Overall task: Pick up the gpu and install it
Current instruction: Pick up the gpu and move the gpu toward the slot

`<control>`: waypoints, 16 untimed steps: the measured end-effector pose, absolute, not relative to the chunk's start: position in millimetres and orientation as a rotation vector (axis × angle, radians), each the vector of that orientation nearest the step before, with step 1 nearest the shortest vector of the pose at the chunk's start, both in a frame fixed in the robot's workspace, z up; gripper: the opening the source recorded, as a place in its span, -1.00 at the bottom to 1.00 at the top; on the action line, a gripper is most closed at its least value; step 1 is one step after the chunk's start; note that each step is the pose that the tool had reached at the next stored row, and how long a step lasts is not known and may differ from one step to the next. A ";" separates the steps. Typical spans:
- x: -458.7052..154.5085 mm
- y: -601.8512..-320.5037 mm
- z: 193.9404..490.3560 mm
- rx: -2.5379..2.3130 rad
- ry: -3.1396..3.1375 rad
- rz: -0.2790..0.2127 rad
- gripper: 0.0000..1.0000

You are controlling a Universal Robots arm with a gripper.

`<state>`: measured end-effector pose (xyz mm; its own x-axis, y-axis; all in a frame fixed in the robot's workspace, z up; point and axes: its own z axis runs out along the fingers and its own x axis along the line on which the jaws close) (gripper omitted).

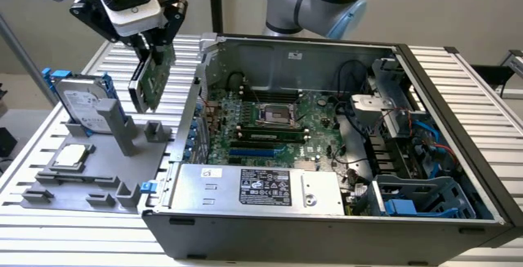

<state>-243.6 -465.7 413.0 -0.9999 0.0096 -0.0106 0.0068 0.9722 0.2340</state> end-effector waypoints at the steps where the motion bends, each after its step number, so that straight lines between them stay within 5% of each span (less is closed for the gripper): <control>1: -239.1 -465.7 414.9 0.013 3.107 0.377 -0.47; 16: -170.9 -466.4 427.0 0.014 3.102 0.436 -0.47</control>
